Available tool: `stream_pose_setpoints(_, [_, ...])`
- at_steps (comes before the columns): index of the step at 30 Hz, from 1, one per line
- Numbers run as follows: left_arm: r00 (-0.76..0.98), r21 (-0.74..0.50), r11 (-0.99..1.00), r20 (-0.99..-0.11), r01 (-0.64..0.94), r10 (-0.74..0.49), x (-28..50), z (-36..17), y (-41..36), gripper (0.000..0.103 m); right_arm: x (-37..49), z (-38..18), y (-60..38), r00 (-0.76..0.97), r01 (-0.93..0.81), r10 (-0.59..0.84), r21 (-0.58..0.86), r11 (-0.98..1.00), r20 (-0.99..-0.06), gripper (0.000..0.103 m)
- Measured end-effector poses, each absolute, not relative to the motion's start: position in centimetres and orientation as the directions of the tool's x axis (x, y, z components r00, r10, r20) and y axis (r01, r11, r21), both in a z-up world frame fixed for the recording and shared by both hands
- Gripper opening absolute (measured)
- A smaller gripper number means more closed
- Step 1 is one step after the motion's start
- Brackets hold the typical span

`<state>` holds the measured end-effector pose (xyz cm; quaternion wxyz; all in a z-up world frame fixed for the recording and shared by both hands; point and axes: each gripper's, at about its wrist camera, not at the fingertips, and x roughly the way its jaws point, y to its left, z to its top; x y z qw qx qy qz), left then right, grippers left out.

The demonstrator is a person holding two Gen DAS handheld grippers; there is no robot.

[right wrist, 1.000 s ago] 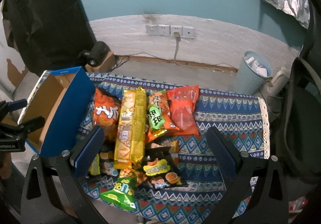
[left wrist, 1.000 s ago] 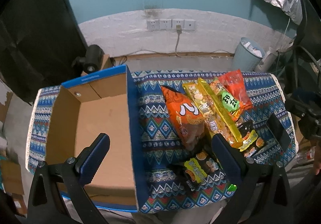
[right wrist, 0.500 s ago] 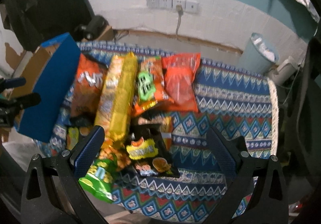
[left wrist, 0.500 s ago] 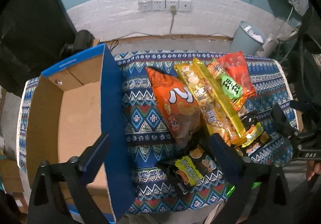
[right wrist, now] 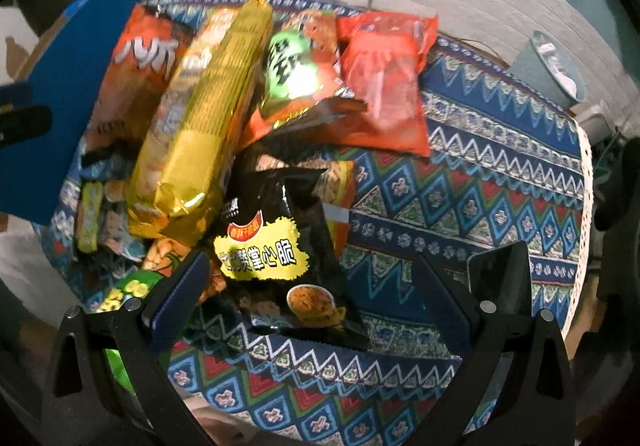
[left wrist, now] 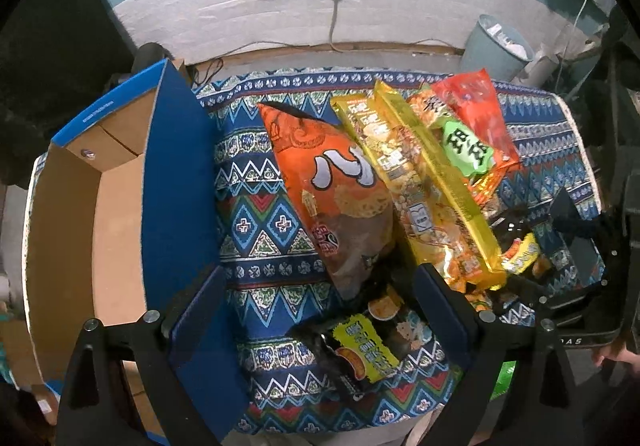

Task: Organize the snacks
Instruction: 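Grasp the black yellow-label snack bag with the right tool while the left tool reaches the orange bag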

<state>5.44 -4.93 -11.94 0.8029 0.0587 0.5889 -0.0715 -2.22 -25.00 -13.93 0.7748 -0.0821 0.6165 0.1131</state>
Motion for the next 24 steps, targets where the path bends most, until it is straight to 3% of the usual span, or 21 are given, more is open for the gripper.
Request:
stream_pose_setpoints(8, [0.282,-0.01,0.987,-0.958,0.158,-0.055,6.8,-13.1,-4.8,0.096,-2.7,-16.4,-24.2,0.156,-0.308,0.099,0.047,0.95,-0.983,0.085])
stream_pose_setpoints(13, [0.273,-0.024,0.988,-0.96,0.152,-0.066,7.7,-13.6,-5.3,0.096,-2.9,-17.4,-24.2,0.117,-0.296,0.14,0.1,0.95,-0.983,0.063])
stream_pose_setpoints(24, [0.248,-0.027,0.991,-0.967,0.128,-0.059,10.2,-15.2,-6.4,0.096,-3.4,-13.2,-26.9,0.207,-0.195,0.157,0.117,0.974,-0.966,0.061])
